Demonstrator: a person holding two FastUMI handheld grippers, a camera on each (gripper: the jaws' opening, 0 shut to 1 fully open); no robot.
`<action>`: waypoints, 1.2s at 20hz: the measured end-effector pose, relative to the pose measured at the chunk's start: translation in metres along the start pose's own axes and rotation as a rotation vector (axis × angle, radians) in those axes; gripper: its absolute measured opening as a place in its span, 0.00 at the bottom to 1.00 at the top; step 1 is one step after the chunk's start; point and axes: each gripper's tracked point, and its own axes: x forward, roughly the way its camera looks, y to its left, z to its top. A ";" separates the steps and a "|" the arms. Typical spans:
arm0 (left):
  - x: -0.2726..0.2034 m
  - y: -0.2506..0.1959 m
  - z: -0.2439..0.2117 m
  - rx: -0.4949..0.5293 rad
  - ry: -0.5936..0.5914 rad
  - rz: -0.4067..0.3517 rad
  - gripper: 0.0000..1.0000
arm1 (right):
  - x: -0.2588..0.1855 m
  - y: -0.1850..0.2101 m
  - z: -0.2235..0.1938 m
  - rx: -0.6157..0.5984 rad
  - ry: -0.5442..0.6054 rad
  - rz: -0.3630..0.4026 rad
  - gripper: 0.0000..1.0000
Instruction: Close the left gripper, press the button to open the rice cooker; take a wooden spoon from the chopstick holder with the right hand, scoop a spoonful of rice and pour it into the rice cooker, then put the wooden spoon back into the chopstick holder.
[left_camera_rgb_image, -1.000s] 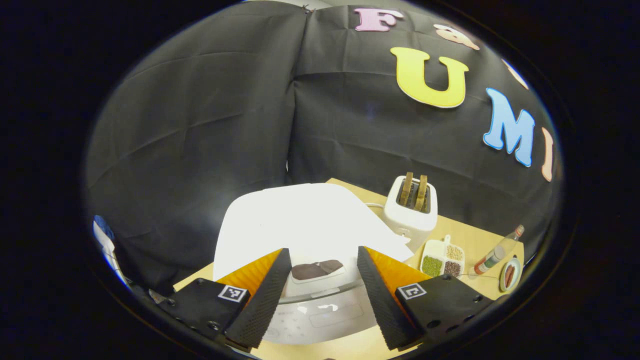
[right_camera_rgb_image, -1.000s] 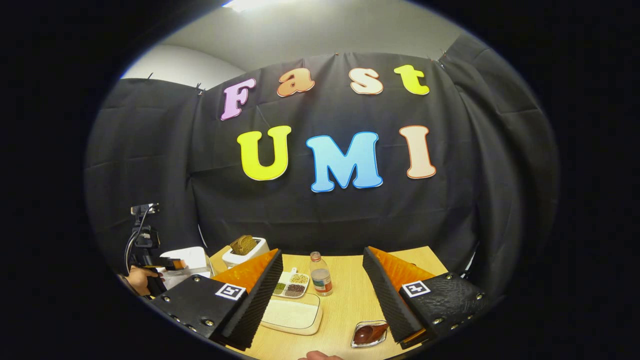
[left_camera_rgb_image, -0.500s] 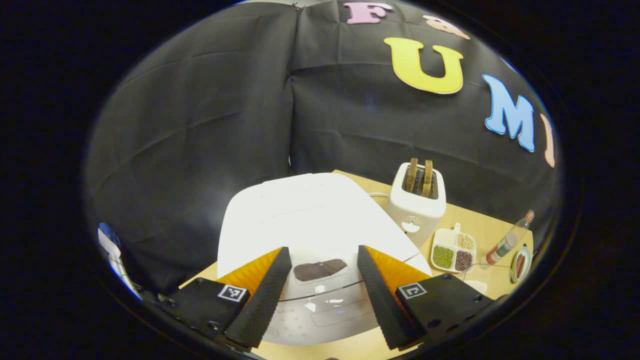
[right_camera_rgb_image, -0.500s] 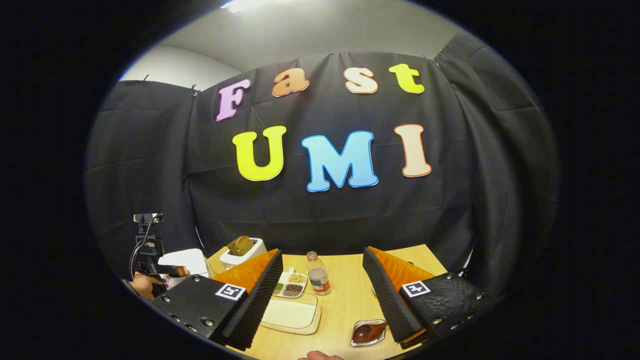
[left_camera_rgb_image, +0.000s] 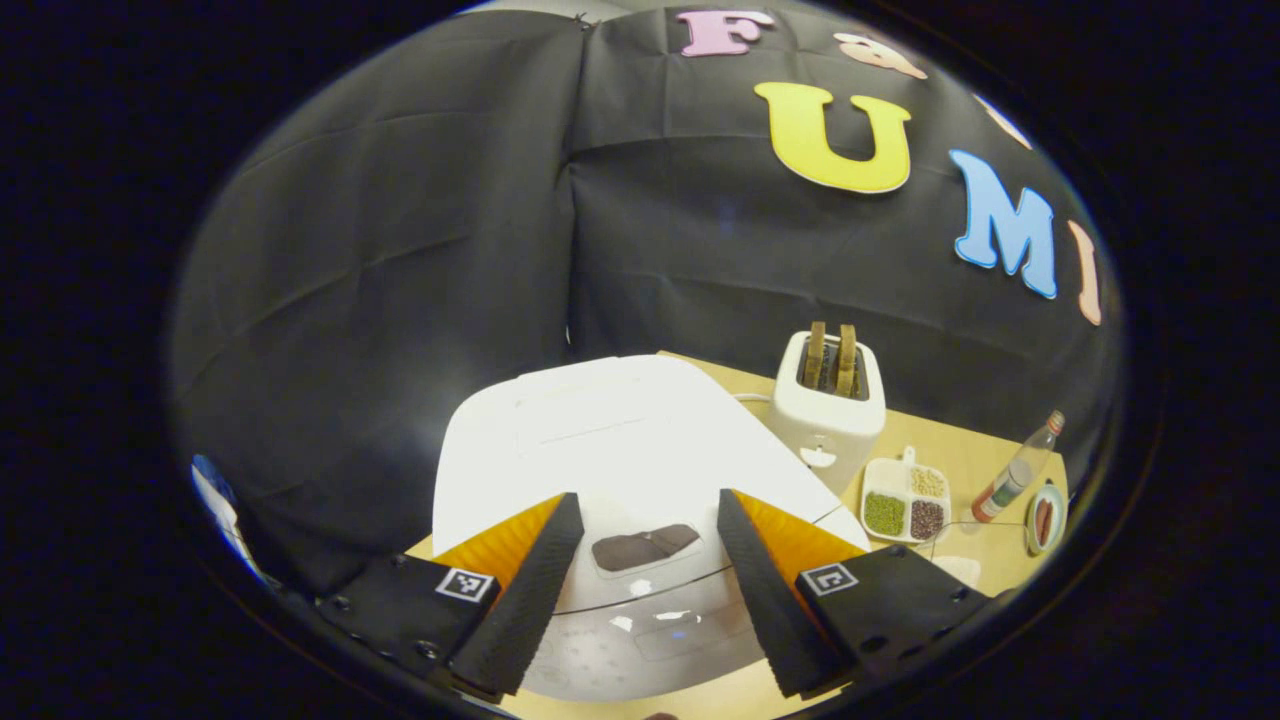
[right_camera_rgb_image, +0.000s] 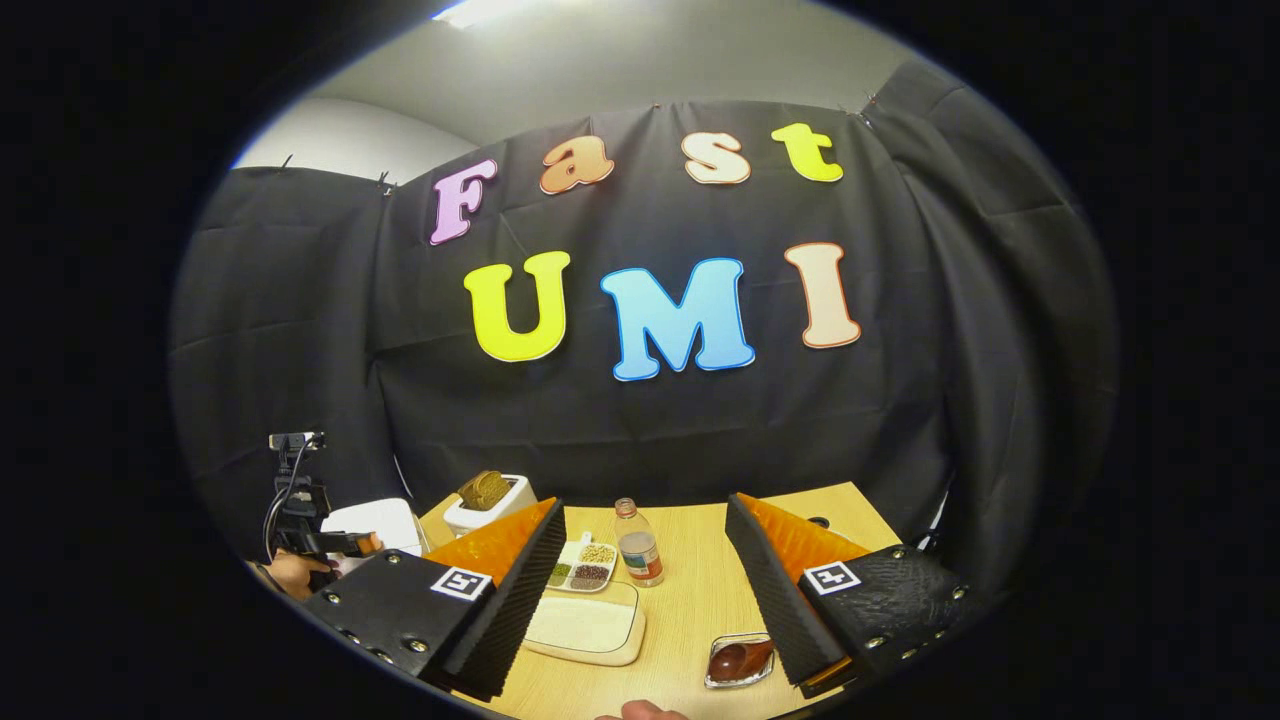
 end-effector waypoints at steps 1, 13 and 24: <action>-0.003 -0.005 0.004 -0.037 -0.013 -0.032 0.96 | -0.001 -0.003 0.003 -0.001 -0.007 -0.004 0.98; -0.139 -0.079 0.135 -0.036 -0.410 -0.258 0.95 | -0.001 -0.008 0.042 -0.005 -0.090 -0.014 0.98; -0.290 -0.181 0.204 0.028 -0.580 -0.401 0.95 | -0.019 -0.005 0.106 -0.004 -0.217 -0.071 0.98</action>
